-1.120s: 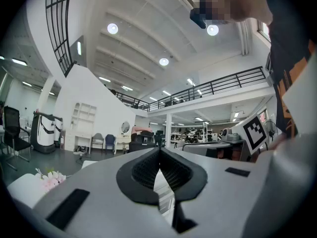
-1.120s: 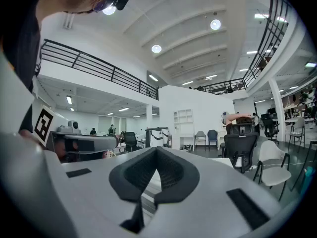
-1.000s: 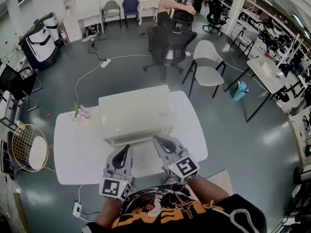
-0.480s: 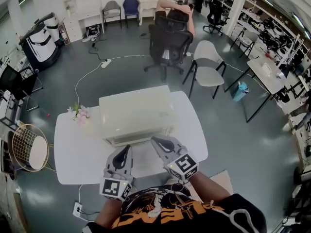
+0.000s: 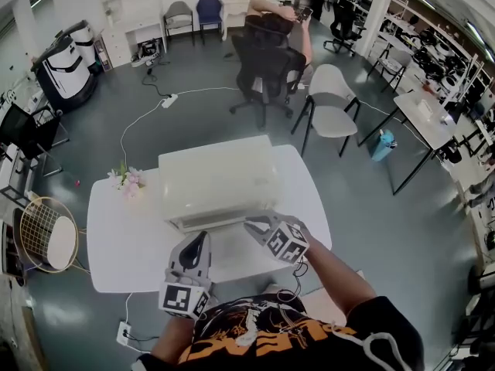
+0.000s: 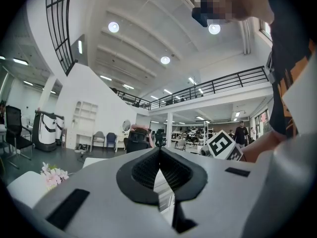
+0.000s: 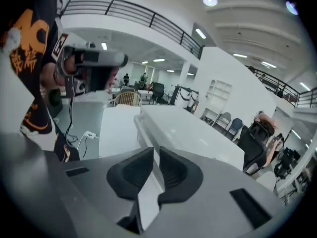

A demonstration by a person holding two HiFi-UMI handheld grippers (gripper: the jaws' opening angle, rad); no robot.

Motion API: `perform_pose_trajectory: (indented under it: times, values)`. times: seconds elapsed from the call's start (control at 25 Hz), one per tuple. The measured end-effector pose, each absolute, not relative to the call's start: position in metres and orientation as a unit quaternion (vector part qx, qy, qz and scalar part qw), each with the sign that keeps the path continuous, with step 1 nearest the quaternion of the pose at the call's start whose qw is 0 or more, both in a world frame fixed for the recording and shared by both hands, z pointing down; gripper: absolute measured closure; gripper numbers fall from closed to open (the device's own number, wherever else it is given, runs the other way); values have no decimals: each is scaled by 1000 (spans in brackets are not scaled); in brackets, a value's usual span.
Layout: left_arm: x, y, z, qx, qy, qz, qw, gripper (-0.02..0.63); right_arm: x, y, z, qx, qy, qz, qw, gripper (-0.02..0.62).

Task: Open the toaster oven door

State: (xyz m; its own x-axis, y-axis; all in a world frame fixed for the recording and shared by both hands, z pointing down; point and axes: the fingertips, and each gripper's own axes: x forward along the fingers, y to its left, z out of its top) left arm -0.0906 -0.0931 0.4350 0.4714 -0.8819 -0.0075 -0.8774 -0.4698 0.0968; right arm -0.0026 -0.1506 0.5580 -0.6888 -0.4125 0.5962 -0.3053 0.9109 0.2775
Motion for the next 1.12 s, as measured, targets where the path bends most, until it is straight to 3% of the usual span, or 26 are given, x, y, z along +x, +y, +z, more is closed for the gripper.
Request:
perform_pose_trajectory:
  times: [0.16, 0.32, 0.72, 1.12]
  values:
    - [-90, -91, 438, 857, -513, -28, 43, 584, 10, -150, 602, 147, -882, -98, 436, 502]
    - [-93, -89, 439, 856, -514, -29, 44, 584, 15, -156, 626, 126, -858, -120, 483, 500]
    - [-94, -83, 438, 854, -518, -26, 45, 584, 18, -147, 663, 82, -834, -126, 530, 526]
    - [-90, -92, 426, 851, -522, -27, 42, 584, 22, -162, 652, 90, -835, -127, 527, 537]
